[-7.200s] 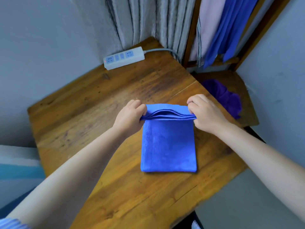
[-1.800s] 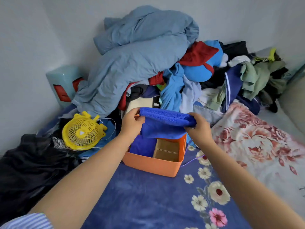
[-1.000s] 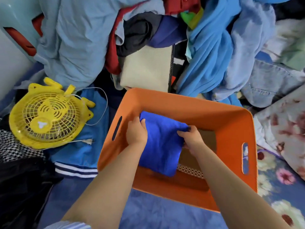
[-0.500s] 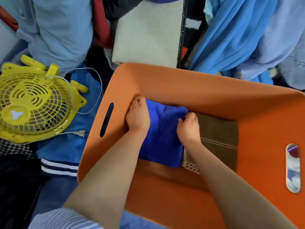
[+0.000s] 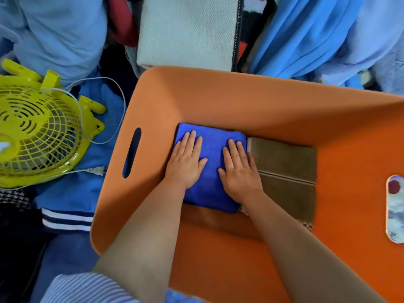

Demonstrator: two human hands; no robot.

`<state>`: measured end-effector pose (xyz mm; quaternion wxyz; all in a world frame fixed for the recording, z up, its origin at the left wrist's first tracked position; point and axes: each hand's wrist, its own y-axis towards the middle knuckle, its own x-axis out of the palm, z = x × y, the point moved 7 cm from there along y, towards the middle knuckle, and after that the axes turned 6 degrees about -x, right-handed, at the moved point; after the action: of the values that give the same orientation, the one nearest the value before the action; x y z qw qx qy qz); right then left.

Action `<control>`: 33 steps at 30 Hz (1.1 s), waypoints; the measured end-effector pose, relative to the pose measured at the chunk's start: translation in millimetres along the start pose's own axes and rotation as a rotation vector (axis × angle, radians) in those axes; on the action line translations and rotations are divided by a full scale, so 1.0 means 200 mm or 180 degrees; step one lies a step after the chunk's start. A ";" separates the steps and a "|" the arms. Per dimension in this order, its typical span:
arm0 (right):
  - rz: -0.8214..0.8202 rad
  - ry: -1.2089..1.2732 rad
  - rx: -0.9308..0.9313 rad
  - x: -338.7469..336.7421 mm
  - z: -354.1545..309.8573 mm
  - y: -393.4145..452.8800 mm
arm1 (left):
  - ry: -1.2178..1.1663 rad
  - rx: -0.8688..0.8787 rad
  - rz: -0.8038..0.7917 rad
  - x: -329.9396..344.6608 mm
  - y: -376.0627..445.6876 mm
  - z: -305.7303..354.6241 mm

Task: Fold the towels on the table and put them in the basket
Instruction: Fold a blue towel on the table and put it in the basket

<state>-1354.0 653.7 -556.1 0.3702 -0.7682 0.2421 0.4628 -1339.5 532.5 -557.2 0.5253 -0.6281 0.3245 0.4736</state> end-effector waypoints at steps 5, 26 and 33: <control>-0.0450 -0.0021 0.0141 0.01 0.01 0.03 | 0.0030 -0.0035 -0.0299 -0.01 0.03 0.01; 0.1071 -0.0583 0.0370 -1.34 -0.14 -1.12 | 0.0563 0.0010 0.0544 -1.33 -0.97 0.55; 0.1697 -0.0602 0.0353 -1.58 -0.33 -1.90 | 0.0594 0.0153 0.0907 -1.61 -1.68 0.72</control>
<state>-1190.1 841.5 -124.0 0.2979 -0.6094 0.4249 0.5994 -1181.5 722.4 -137.2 0.4353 -0.6043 0.4688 0.4750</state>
